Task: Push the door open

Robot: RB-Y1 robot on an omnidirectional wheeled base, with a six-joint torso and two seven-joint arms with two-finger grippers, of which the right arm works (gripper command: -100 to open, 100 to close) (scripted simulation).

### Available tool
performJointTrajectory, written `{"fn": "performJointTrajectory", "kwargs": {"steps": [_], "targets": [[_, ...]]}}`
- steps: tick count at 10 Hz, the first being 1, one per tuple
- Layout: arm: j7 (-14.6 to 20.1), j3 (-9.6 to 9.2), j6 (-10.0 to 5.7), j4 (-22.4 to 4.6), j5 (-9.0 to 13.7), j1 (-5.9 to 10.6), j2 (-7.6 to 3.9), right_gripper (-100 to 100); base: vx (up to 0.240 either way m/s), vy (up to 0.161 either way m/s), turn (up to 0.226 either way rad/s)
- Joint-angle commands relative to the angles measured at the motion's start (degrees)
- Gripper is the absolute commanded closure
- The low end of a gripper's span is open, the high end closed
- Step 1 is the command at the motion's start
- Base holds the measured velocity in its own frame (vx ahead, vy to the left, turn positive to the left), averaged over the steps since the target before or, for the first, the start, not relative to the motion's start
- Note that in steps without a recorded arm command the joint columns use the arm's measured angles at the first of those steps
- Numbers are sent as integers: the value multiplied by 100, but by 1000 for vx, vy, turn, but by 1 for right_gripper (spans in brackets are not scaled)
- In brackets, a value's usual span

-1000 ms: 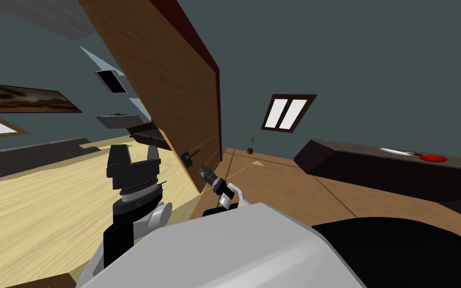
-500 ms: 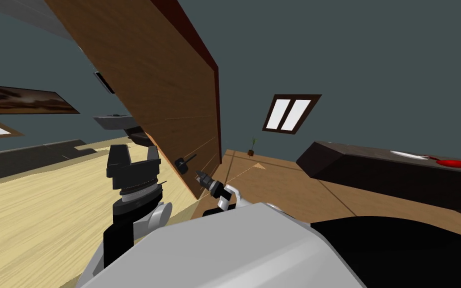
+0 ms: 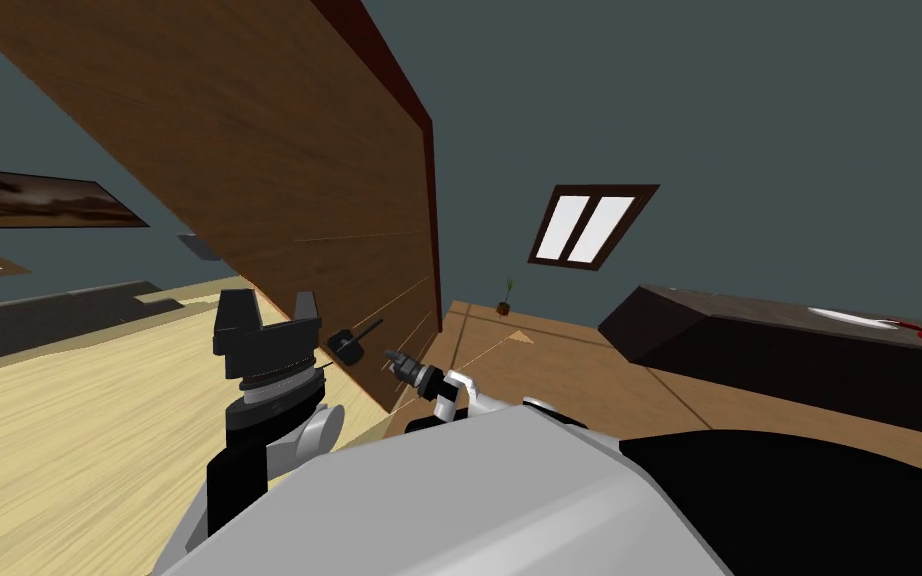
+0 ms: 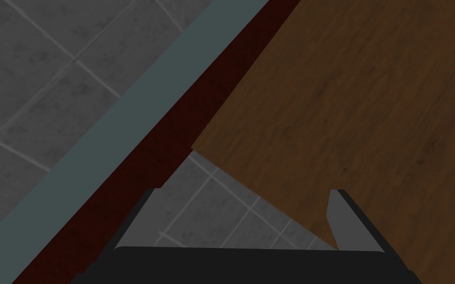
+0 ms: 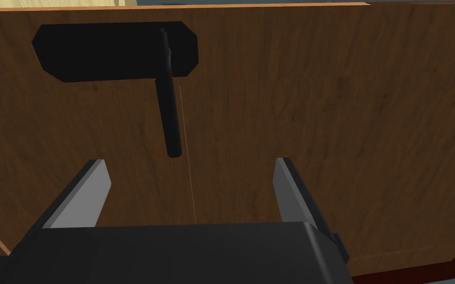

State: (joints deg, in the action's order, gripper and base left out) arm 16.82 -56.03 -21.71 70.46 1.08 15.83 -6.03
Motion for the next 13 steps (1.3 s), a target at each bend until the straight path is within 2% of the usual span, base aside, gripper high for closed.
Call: {"fn": "performJointTrajectory", "kwargs": {"steps": [1,5,6,9,13], "targets": [[50,-168,29,-197,23,164,26,-100,174,-42,7],[124,-466,43,-550,59,422,64,-100,175,-43,6],[110,-421,50,-469,53,373,42,-100,64,-17,3],[83,-372,41,-558,47,365,78,-100,65,129,31],[27,-273,26,-698,34,338,184,-100,111,207,44]]}}
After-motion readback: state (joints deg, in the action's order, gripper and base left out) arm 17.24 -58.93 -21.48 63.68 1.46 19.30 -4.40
